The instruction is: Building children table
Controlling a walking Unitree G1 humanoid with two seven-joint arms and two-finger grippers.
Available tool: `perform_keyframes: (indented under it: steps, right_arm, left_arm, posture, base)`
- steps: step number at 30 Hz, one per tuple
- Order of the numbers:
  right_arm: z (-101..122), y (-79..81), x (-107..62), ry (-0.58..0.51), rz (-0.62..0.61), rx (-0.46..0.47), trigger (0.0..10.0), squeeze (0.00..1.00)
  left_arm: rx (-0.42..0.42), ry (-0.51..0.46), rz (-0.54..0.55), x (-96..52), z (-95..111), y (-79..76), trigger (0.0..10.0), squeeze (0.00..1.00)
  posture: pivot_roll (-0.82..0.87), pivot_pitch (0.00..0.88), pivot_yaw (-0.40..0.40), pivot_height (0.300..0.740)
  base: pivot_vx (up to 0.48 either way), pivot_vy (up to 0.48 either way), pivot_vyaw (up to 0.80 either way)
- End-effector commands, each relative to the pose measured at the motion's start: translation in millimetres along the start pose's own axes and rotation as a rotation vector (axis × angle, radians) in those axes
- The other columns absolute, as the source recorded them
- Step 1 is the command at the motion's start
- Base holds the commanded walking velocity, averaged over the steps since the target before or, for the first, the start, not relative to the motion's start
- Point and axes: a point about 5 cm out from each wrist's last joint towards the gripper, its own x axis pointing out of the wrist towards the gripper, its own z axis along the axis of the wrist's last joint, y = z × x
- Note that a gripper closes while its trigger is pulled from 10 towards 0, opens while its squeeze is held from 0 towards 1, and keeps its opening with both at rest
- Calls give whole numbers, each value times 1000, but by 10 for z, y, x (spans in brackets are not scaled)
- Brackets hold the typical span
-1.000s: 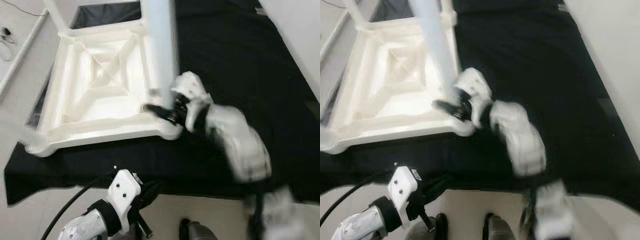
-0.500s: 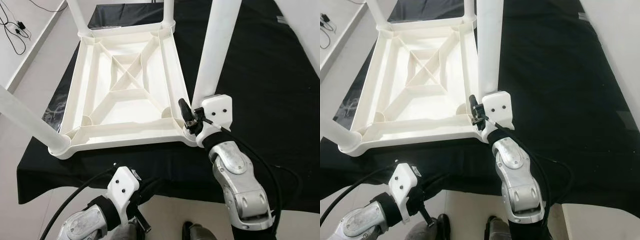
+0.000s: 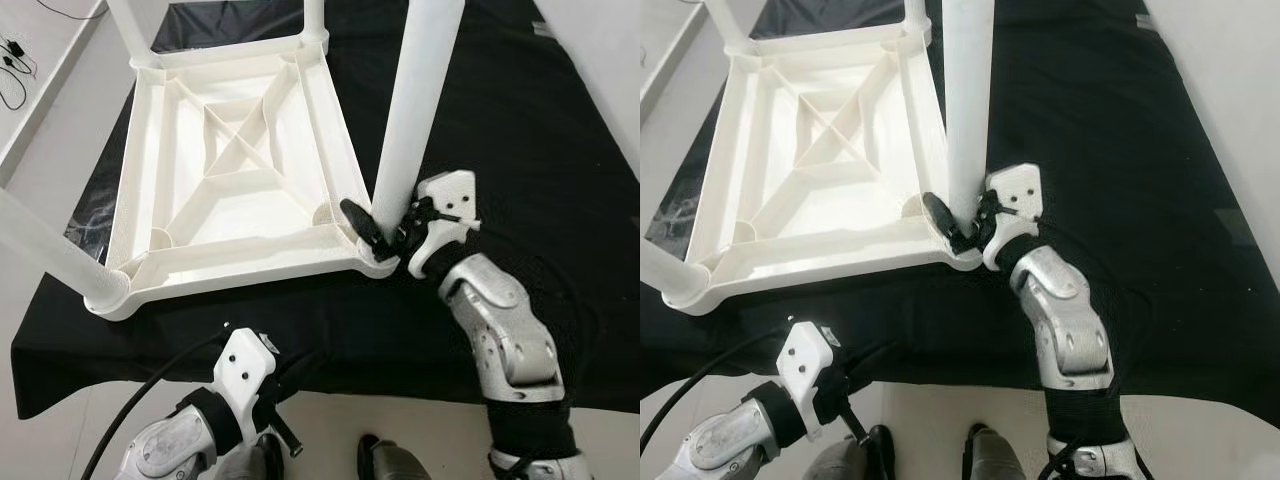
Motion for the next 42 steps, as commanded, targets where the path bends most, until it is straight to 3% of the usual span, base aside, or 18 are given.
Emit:
perform_keyframes:
  steps: [1, 2, 7, 8, 9, 10, 20, 23, 24, 25, 26, 28, 31, 32, 33, 35, 37, 42]
  right_arm:
    - [-14, 67, 16, -24, 106, 13, 10000, 0]
    - [-28, 49, 13, 1, 267, -3, 10000, 0]
    - [-15, -11, 99, 9, 413, 34, 9843, 0]
    - [-9, -30, 128, 5, 423, 47, 8431, 0]
    - [-9, -30, 128, 5, 423, 47, 8431, 0]
    - [-11, -67, 167, 3, 434, 58, 0, 0]
    - [-112, -206, 213, 28, 419, 57, 0, 0]
    - [-335, -287, -33, 136, 309, -21, 0, 0]
    - [-335, -287, -33, 136, 309, -21, 0, 0]
    - [-429, -275, -166, 175, 230, -33, 0, 0]
    - [-429, -275, -166, 175, 230, -33, 0, 0]
    - [-477, -213, -244, 186, 174, 0, 0, 0]
    - [-559, -141, -322, 250, 17, -43, 0, 0]
    - [-645, -130, -387, 287, -369, 2, 0, 0]
    - [-787, 151, -438, 331, -448, 48, 0, 0]
    - [-889, 482, -470, 358, -459, 113, 0, 0]
    - [-880, 397, -390, 357, -404, 78, 0, 0]
    - [-858, 260, -307, 355, -432, 47, 0, 0]
  left_arm:
    - [-7, 23, -3, -15, -66, -20, 10000, 0]
    - [-8, 15, -3, 12, -72, -20, 10000, 0]
    - [-8, -2, 3, 51, -69, -17, 10000, 0]
    - [-6, -5, 6, 58, -67, -14, 10000, 0]
    - [-6, -5, 6, 58, -67, -14, 10000, 0]
    - [-4, -10, 13, 68, -66, -10, 10000, 0]
    - [17, -25, 83, 96, -61, 51, 10000, 0]
    - [54, -27, 173, 79, -79, 162, 10000, 0]
    - [54, -27, 173, 79, -79, 162, 10000, 0]
    - [51, -39, 192, 78, -82, 188, 10000, 0]
    - [51, -39, 192, 78, -82, 188, 10000, 0]
    - [32, -47, 191, 87, -82, 203, 10000, 0]
    - [22, -48, 186, 98, -86, 216, 10000, 0]
    - [10, -53, 193, 97, -86, 237, 10000, 0]
    - [-5, -58, 199, 105, -90, 256, 10000, 0]
    - [-21, -62, 206, 119, -95, 278, 10000, 0]
    - [-25, -57, 201, 140, -114, 286, 10000, 0]
    - [-77, -73, 205, 149, -128, 322, 10000, 0]
  posture:
    - [78, 232, 6, 740]
    - [75, 222, -7, 740]
    - [71, 215, -16, 740]
    - [71, 214, -17, 740]
    - [71, 214, -17, 740]
    - [75, 209, -24, 740]
    - [65, 200, -28, 740]
    - [45, 206, -22, 740]
    - [45, 206, -22, 740]
    - [25, 207, -23, 740]
    - [25, 207, -23, 740]
    - [8, 209, -28, 740]
    - [12, 210, -38, 740]
    - [-18, 217, -14, 740]
    - [-20, 219, -3, 740]
    - [-19, 216, -2, 740]
    - [-7, 199, -12, 740]
    - [-9, 196, -7, 740]
  base:
    - [0, 0, 0]
    - [0, 0, 0]
    - [0, 0, 0]
    - [0, 0, 0]
    - [0, 0, 0]
    - [0, 0, 0]
    - [0, 0, 0]
    - [0, 0, 0]
    - [0, 0, 0]
    - [0, 0, 0]
    - [0, 0, 0]
    - [0, 0, 0]
    - [0, 0, 0]
    - [0, 0, 0]
    - [0, 0, 0]
    - [0, 0, 0]
    - [0, 0, 0]
    - [0, 0, 0]
